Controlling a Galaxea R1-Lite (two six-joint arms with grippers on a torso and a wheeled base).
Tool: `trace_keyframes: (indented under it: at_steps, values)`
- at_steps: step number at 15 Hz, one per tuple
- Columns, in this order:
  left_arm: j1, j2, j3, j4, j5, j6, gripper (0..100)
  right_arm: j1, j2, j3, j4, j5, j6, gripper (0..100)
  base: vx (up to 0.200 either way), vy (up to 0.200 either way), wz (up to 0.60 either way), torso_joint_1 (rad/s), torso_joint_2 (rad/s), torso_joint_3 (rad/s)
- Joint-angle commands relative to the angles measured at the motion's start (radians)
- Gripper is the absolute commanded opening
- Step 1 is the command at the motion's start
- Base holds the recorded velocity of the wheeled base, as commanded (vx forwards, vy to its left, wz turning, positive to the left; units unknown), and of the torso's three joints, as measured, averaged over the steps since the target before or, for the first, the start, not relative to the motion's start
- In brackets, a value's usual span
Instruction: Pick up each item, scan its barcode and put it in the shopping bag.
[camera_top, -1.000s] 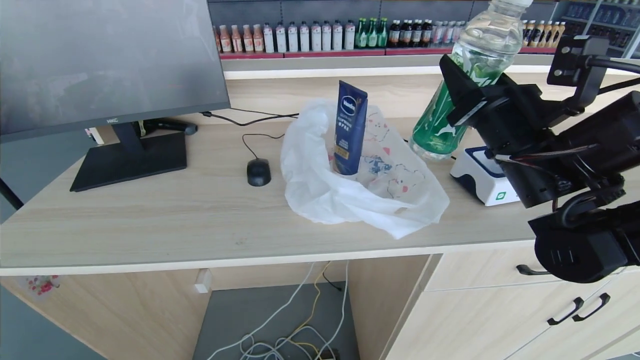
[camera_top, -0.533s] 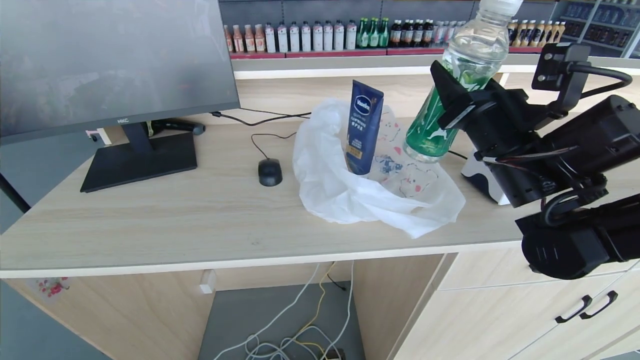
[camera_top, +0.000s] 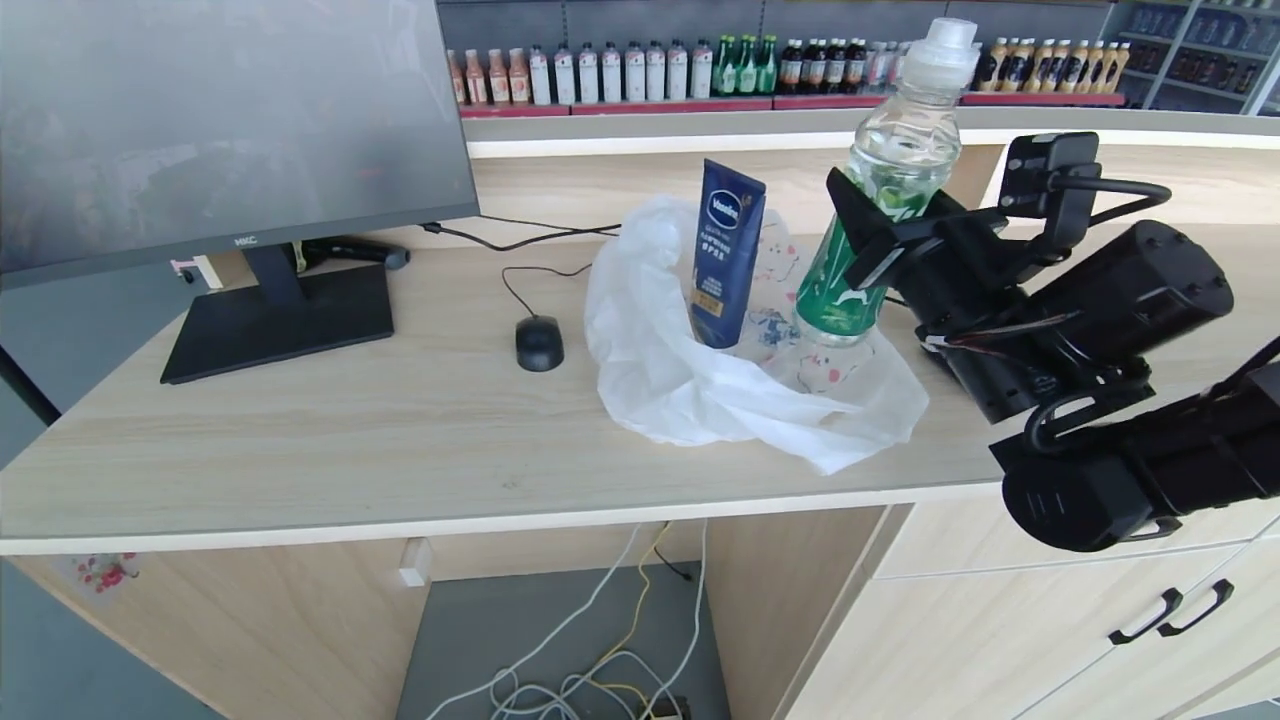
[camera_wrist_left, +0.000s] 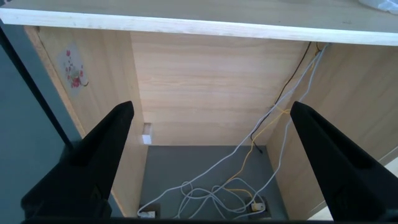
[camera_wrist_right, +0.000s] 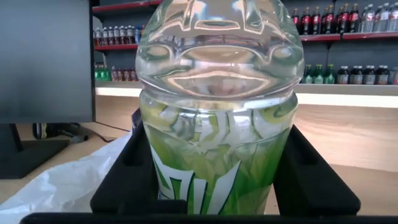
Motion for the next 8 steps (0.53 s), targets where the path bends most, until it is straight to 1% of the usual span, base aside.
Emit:
trace_keyframes:
  at_steps: [1, 2, 8]
  values:
    - [-0.001, 0.0, 0.0, 0.0, 0.0, 0.0, 100, -0.006, 0.026, -0.002, -0.001, 0.008, -0.006, 0, 0.0, 0.0, 0.0, 0.0, 0.0, 0.0]
    - [0.001, 0.0, 0.0, 0.0, 0.0, 0.0, 100, -0.019, 0.046, -0.002, -0.001, 0.034, -0.02, 0, 0.0, 0.0, 0.0, 0.0, 0.0, 0.0]
    - [-0.001, 0.0, 0.0, 0.0, 0.0, 0.001, 100, -0.023, 0.115, -0.019, -0.001, 0.05, -0.048, 0, 0.0, 0.0, 0.0, 0.0, 0.0, 0.0]
